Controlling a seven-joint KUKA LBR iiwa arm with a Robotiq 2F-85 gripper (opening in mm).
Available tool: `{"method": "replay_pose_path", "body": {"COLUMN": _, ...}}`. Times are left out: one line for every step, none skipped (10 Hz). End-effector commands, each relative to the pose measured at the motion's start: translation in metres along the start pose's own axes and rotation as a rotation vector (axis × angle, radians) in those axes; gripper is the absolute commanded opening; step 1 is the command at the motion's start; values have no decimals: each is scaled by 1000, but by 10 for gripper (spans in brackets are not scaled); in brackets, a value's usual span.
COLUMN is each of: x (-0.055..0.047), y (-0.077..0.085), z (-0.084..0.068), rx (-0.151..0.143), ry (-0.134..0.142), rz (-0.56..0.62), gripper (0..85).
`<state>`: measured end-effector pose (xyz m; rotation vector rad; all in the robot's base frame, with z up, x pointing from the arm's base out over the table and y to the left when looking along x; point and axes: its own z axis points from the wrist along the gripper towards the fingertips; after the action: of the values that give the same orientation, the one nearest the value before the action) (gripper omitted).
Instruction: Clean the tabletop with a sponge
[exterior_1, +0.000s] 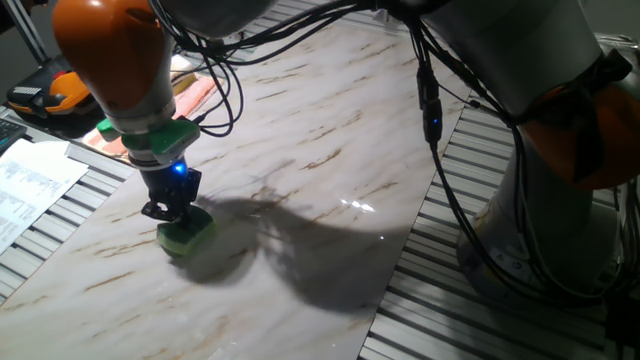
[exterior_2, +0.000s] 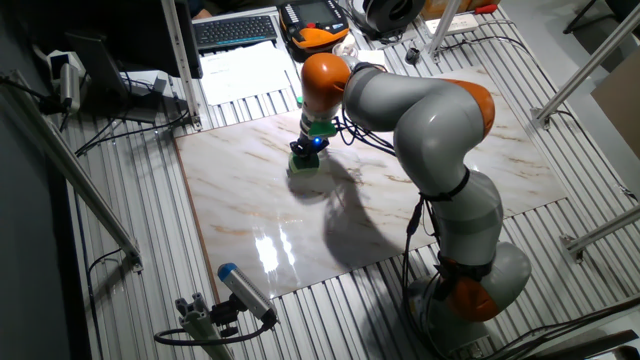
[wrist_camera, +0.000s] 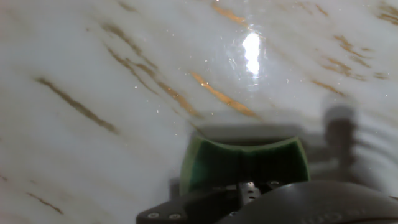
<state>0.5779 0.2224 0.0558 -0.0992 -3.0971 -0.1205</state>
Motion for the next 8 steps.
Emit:
{"method": "replay_pose_path", "body": {"x": 0, "y": 0, "z": 0, "rx": 3, "ry": 0, "rz": 1, "gripper": 0}}
{"method": "replay_pose_path", "body": {"x": 0, "y": 0, "z": 0, "rx": 6, "ry": -1, "rz": -2, "gripper": 0}}
{"method": "replay_pose_path", "body": {"x": 0, "y": 0, "z": 0, "rx": 14, "ry": -1, "rz": -22, "gripper": 0}}
{"method": "replay_pose_path", "body": {"x": 0, "y": 0, "z": 0, "rx": 35, "ry": 2, "rz": -61, "gripper": 0}}
{"method": "replay_pose_path", "body": {"x": 0, "y": 0, "z": 0, "rx": 57, "ry": 2, "rz": -84, "gripper": 0}}
{"method": "replay_pose_path", "body": {"x": 0, "y": 0, "z": 0, "rx": 53, "ry": -2, "rz": -66, "gripper": 0}}
{"method": "replay_pose_path", "body": {"x": 0, "y": 0, "z": 0, "rx": 37, "ry": 0, "rz": -43, "gripper": 0}}
{"method": "replay_pose_path", "body": {"x": 0, "y": 0, "z": 0, "rx": 22, "ry": 3, "rz": -26, "gripper": 0}}
